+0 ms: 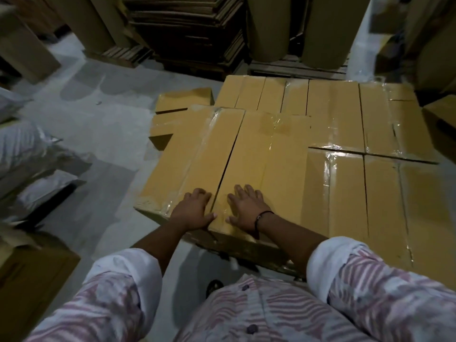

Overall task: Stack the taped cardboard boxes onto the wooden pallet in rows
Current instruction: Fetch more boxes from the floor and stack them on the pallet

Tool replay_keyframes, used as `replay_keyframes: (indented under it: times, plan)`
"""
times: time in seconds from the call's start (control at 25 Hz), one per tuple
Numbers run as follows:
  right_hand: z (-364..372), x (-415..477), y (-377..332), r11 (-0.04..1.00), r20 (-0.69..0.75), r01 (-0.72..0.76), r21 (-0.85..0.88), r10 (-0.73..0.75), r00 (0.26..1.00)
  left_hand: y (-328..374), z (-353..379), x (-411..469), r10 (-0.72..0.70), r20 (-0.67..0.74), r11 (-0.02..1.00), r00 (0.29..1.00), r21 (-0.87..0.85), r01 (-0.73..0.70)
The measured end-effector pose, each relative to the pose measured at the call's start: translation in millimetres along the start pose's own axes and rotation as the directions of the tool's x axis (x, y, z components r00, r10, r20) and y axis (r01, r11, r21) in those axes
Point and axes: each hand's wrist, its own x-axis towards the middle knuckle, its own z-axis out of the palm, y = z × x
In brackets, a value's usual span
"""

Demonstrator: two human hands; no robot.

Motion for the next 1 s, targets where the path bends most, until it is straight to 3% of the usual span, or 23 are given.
replay_keyframes:
  times: [0.12, 0.24, 0.56, 1.0]
  plan:
    - [9, 13, -43, 0.999, -0.010, -0.045, 0.025, 0.045, 0.999, -43, -7, -5, 0.272, 0.107, 0.955, 0.956, 0.091, -0.282]
    - [25, 20, -71, 0.998, 0.004, -0.070, 0.004, 0.070, 0.998, -64, -3, -5, 0.393, 0.150, 0.883, 0.907, 0.214, -0.417]
    - [32, 21, -89, 0.988, 0.048, -0.129, -0.090, 0.133, 0.990, -73, -1, 3, 0.488, 0.084, 0.826, 0.869, 0.278, -0.491]
    - [23, 29, -94, 0.989, 0.077, -0.144, -0.032, 0.146, 0.986, -76, -8, 12, 0.480, 0.086, 0.848, 0.873, 0.209, -0.487]
